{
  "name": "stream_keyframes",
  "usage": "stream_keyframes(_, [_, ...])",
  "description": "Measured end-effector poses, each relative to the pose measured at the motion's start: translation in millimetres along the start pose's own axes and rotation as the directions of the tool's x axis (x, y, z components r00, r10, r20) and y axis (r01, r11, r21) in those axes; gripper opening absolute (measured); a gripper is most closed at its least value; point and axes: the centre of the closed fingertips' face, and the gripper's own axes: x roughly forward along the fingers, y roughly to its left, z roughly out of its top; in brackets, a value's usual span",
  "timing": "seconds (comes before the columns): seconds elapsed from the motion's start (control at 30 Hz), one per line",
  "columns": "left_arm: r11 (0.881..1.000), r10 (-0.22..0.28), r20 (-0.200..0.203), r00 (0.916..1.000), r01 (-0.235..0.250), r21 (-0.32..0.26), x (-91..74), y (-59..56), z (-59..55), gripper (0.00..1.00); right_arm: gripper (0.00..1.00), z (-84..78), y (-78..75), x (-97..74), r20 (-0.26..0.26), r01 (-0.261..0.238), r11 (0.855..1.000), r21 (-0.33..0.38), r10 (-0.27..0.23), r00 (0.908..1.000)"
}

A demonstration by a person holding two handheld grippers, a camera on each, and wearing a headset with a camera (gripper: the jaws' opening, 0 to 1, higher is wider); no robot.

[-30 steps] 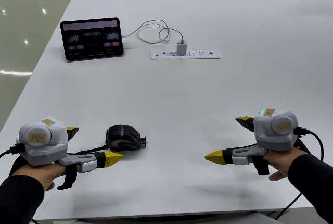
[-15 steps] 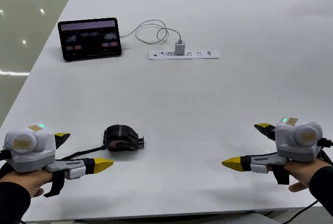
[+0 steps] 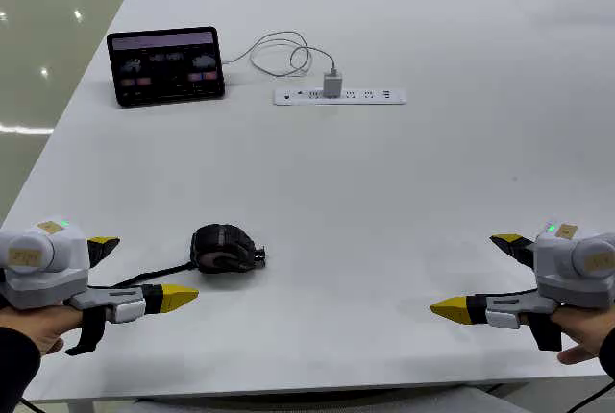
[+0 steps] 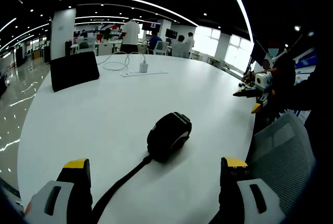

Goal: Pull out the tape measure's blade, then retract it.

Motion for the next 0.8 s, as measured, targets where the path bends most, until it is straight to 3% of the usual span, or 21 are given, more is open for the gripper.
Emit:
stream_keyframes(0.4, [1.000,0.002,-0.016,0.9999,-0.002,-0.029,-3.8,4.1,-7.3,1.00,1.00,-10.4,-1.9,-15.7,-0.022,0.015,1.000,0.003,-0.015,0.9997])
stream_keyframes(0.8, [0.999,-0.007,-0.022,0.9997,0.006,-0.040,-3.0,4.3,-6.6,1.00,1.00,-15.8,0.2,-16.0,-0.034,0.013,1.000,0.007,-0.013,0.9993])
